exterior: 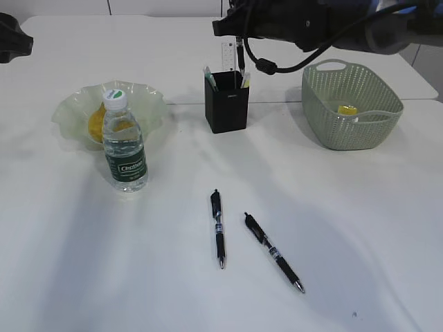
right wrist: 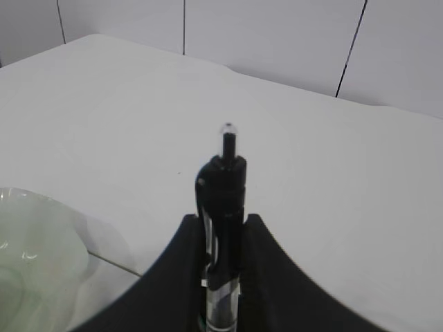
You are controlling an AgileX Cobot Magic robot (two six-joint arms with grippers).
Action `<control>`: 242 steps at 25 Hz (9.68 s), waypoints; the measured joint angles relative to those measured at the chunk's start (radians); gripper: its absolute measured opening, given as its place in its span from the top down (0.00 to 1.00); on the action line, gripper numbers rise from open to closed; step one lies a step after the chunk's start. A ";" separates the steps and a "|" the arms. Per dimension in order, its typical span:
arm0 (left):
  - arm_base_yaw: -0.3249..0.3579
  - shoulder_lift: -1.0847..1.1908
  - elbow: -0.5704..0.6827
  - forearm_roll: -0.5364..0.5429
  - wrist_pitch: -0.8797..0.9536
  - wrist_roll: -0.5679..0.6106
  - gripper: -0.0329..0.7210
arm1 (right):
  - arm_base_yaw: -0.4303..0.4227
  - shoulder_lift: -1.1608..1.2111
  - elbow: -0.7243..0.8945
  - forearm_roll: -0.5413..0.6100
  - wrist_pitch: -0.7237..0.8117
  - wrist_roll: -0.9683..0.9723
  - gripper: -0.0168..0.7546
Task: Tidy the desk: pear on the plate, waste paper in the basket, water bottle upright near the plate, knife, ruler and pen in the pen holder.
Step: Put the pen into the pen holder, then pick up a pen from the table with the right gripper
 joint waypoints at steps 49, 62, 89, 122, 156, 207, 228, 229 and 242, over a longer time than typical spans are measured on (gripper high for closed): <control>0.000 0.000 0.000 0.000 -0.002 0.000 0.46 | 0.000 0.200 -0.017 -0.053 -0.374 0.060 0.85; 0.000 0.000 0.000 0.000 -0.002 0.000 0.46 | 0.000 0.216 -0.028 -0.054 -0.342 0.062 0.85; 0.000 0.000 0.000 0.000 -0.002 0.000 0.47 | 0.000 0.216 -0.081 -0.054 -0.153 0.080 0.68; 0.000 0.000 0.000 0.000 -0.002 0.000 0.47 | 0.000 -0.039 -0.178 -0.067 0.766 0.080 0.68; 0.000 0.000 0.000 -0.010 0.002 0.000 0.47 | 0.058 -0.125 -0.179 0.021 1.240 0.126 0.68; 0.000 0.000 0.000 -0.012 0.009 0.000 0.47 | 0.166 -0.089 0.212 0.047 1.219 0.117 0.57; 0.000 0.000 0.000 -0.012 0.009 0.000 0.47 | 0.166 0.015 0.213 0.039 1.159 0.114 0.52; 0.000 0.000 0.000 -0.012 0.009 0.000 0.47 | 0.166 0.015 0.213 0.036 1.159 0.113 0.52; 0.000 0.000 0.000 -0.012 0.009 0.000 0.47 | 0.166 0.015 0.213 0.006 1.153 0.113 0.52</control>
